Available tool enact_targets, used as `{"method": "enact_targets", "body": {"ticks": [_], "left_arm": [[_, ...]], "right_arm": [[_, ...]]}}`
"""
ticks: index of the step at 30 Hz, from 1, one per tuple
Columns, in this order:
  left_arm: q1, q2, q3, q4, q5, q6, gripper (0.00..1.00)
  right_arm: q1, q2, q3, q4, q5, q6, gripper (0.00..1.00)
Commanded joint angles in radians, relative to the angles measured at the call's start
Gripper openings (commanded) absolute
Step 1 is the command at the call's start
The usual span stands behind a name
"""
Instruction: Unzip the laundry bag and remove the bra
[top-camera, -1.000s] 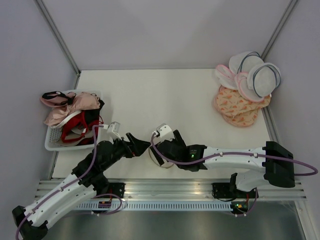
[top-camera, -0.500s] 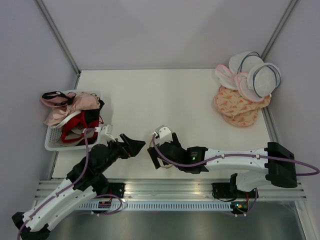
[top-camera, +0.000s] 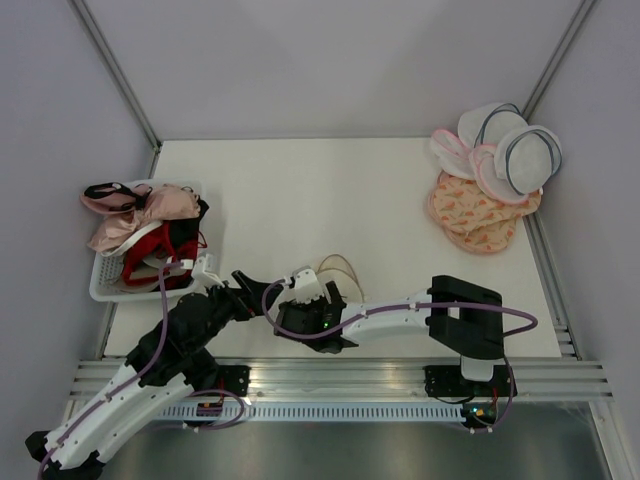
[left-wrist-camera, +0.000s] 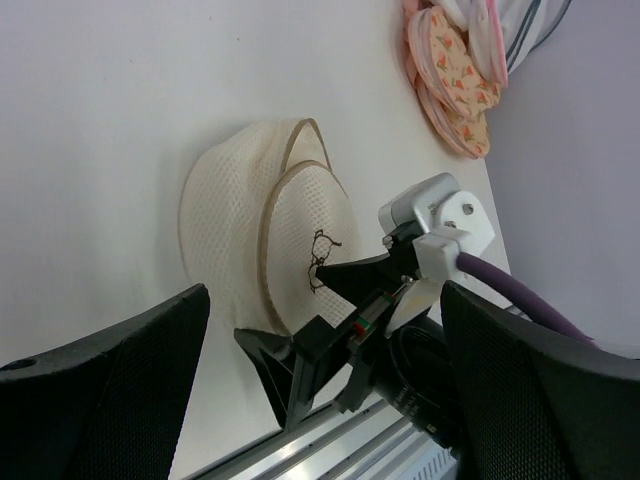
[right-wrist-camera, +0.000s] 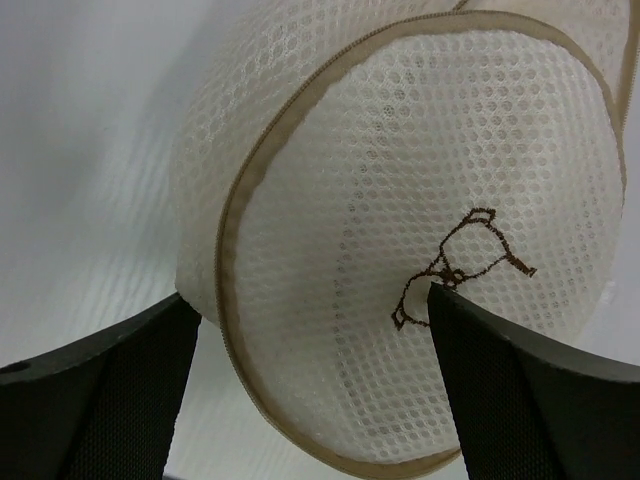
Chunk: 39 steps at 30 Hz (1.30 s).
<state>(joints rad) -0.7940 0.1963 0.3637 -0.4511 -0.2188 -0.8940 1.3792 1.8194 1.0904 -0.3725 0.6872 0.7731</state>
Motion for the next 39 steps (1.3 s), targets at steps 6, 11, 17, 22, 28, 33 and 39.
{"method": "enact_targets", "body": {"ticks": [6,11,17,22,28,33,39], "left_arm": [[-0.004,-0.037,0.015,0.002,-0.002,-0.028,1.0],[-0.004,-0.046,0.014,-0.003,0.007,-0.034,1.0],[-0.004,-0.04,0.021,-0.004,0.018,-0.017,1.0],[-0.004,-0.008,0.032,-0.004,0.03,0.009,1.0],[-0.004,0.058,0.058,0.005,0.05,0.036,1.0],[-0.004,0.117,0.092,0.023,0.084,0.079,1.0],[-0.004,0.184,0.092,0.094,0.153,0.102,1.0]], "right_arm": [[-0.061,0.067,0.003,-0.039,0.14,0.071,0.86],[-0.117,0.047,-0.053,0.046,0.086,0.032,0.67],[-0.106,-0.072,-0.131,0.108,0.057,-0.018,0.98],[-0.103,-0.254,-0.201,0.182,-0.005,-0.103,0.98],[-0.103,-0.492,-0.273,0.237,-0.086,-0.202,0.98],[-0.103,-0.724,-0.291,0.16,-0.084,-0.236,0.98],[-0.104,-0.818,-0.303,0.075,-0.035,-0.209,0.98]]}}
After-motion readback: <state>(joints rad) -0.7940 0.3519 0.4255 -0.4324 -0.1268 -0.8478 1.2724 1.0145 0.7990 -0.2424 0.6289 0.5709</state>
